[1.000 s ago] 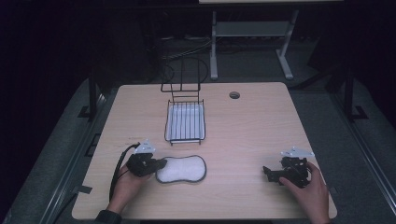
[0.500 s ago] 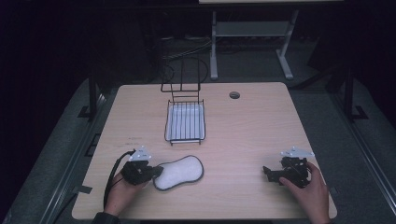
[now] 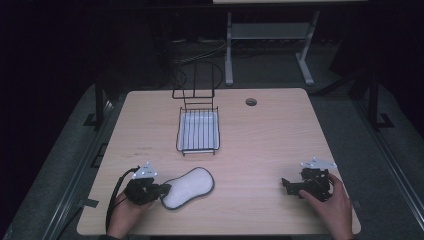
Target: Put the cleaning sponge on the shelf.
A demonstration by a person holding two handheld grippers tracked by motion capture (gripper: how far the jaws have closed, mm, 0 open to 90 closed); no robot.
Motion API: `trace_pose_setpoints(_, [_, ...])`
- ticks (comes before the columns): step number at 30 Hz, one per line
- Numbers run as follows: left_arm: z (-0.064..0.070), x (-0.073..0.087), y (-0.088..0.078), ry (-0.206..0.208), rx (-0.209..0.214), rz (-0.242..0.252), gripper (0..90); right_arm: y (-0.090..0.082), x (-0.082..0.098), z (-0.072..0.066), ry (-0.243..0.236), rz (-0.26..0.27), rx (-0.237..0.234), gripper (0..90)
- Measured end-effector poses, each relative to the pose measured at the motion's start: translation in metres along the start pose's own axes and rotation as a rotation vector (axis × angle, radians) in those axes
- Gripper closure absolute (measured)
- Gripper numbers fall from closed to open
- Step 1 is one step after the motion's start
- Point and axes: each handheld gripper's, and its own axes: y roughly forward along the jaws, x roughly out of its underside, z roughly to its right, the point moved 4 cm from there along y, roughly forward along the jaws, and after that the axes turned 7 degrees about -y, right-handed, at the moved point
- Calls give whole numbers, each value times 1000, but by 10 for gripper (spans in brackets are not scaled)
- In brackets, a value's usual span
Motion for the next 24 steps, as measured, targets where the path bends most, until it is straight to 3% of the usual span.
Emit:
trace_pose_setpoints(13, [7, 15, -11, -27, 1, 2, 897, 0, 0, 0, 2, -1, 0, 2])
trace_pose_setpoints(20, [7, 13, -12, -21, -3, 9, 869, 0, 0, 0, 1, 0, 0, 2])
trace_pose_setpoints(24, [9, 9, -16, -24, -2, 40, 827, 0, 0, 0, 0, 0, 0, 2])
